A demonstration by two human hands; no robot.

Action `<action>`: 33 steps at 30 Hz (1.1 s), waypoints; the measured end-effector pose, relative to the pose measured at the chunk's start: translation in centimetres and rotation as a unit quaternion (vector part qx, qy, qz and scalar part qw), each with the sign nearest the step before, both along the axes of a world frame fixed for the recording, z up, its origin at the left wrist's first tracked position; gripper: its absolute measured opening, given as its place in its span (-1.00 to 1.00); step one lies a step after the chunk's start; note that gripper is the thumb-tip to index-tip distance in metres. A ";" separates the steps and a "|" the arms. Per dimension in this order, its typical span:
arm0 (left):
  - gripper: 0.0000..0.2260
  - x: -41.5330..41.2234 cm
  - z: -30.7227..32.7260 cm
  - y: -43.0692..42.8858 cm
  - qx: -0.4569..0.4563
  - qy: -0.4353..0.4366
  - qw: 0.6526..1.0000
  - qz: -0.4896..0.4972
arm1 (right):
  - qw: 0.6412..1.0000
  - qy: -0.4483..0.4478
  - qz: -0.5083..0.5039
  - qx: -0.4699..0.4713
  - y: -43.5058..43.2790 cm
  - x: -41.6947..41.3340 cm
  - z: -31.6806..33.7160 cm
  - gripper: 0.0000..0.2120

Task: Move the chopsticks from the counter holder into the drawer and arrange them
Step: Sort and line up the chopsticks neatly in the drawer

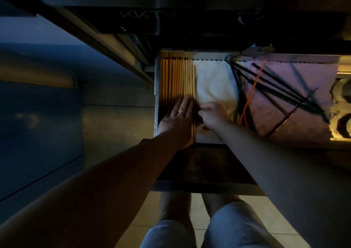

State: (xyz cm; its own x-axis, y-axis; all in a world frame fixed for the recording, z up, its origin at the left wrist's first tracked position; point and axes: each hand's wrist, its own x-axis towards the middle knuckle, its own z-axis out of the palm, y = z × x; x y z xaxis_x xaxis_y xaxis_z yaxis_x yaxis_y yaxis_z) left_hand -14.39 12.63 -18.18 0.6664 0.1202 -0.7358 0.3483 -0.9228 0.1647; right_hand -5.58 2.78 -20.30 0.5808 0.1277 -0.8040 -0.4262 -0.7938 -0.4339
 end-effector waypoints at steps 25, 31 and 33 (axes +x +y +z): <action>-0.59 12.6 -0.1 -15.7 -0.085 -0.072 0.916 0.386 | 0.955 -0.249 0.155 -0.037 -20.2 11.2 2.4 -0.59; -0.80 12.5 -0.9 -15.4 -0.059 -0.060 0.907 0.414 | 0.909 -0.302 0.283 -0.049 -19.7 13.8 2.2 -0.58; -0.84 11.6 -0.7 -15.2 -0.055 -0.075 0.902 0.421 | 0.896 -0.310 0.312 -0.068 -19.2 14.4 2.0 -0.58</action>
